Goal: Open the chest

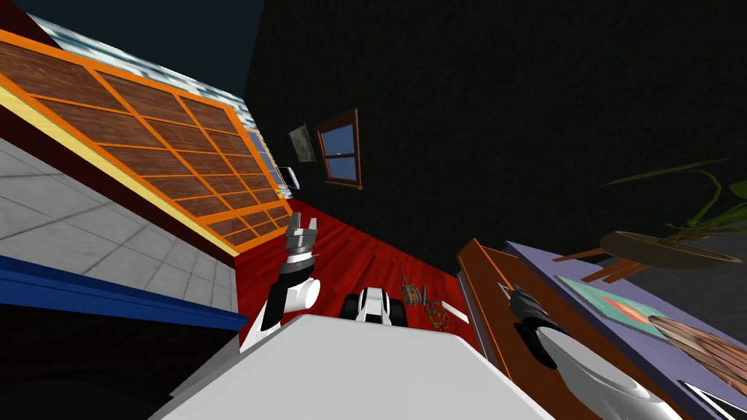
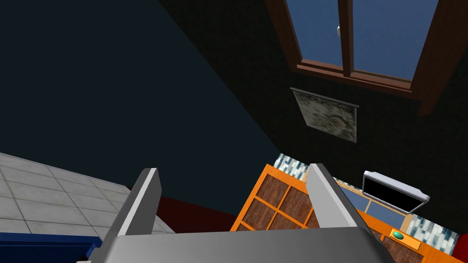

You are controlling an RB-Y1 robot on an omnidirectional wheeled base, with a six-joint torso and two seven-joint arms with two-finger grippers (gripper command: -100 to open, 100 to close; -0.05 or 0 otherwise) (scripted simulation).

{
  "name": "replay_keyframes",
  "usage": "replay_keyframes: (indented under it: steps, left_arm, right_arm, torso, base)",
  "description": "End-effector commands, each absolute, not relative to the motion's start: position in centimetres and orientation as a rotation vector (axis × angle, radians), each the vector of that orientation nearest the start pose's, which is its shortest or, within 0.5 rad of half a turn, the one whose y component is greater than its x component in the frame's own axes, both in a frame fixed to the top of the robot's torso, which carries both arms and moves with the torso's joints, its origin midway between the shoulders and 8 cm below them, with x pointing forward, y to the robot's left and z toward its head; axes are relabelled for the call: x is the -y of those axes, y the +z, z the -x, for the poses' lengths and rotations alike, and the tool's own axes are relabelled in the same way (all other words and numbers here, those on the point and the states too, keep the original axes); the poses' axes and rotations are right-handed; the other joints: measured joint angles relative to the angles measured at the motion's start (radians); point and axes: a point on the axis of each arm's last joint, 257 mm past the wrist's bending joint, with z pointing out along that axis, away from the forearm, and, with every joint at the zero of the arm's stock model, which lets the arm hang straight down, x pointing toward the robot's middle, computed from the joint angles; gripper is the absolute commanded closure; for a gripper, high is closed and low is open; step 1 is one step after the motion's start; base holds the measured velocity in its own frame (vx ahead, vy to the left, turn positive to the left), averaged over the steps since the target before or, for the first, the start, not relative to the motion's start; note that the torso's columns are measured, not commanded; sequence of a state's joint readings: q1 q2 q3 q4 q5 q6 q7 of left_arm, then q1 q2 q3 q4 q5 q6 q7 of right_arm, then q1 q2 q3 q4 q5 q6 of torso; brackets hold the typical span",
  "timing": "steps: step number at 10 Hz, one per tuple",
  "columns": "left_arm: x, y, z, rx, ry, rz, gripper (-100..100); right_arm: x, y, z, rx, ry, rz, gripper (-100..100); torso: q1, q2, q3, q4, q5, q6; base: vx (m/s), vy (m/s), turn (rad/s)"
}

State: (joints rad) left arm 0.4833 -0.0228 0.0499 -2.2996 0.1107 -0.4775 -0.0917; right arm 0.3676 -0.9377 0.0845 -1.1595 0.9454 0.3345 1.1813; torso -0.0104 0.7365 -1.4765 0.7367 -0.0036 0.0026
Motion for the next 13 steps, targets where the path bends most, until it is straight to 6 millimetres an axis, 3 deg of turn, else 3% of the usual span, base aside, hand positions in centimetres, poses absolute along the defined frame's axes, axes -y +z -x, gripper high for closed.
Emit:
replay_keyframes:
  steps: [1, 6, 7, 8, 13]
  left_arm:
    - [-30.9, 3.5, -33.9, -0.538, -1.245, 0.693, 0]
    - [-30.9, 3.5, -33.9, -0.538, -1.246, 0.693, 0]
    - [-30.9, 3.5, -33.9, -0.538, -1.246, 0.693, 0]
    - [-30.9, 3.5, -33.9, -0.538, -1.245, 0.693, 0]
    - [-30.9, 3.5, -33.9, -0.538, -1.245, 0.692, 0]
  right_arm:
    - [73.9, -34.1, -26.6, -2.132, -1.529, 1.235, -100]
    - [78.1, -30.3, -25.9, -2.154, -1.546, 1.206, -100]
    - [77.8, -30.8, -25.8, -2.152, -1.546, 1.21, -100]
    - [77.8, -30.7, -25.8, -2.153, -1.543, 1.209, 0]
    - [77.8, -30.7, -25.8, -2.153, -1.543, 1.209, 0]
  torso:
    - [0.001, 0.002, 0.001, 0.001, 0.0, 0.0]
    - [0.013, 0.002, 0.001, 0.001, 0.004, -0.003]
    - [0.012, 0.001, 0.0, 0.001, 0.004, -0.003]
    - [0.008, 0.0, 0.0, 0.001, 0.003, -0.002]
    - [0.011, 0.002, 0.001, 0.001, 0.004, -0.003]
  base:
    - [-0.013, 0.017, 0.014]
    - [-0.03, 0.064, 0.045]
    - [-0.006, 0.042, 0.005]
    - [-0.003, 0.01, -0.002]
    - [0.0, 0.001, 0.0]
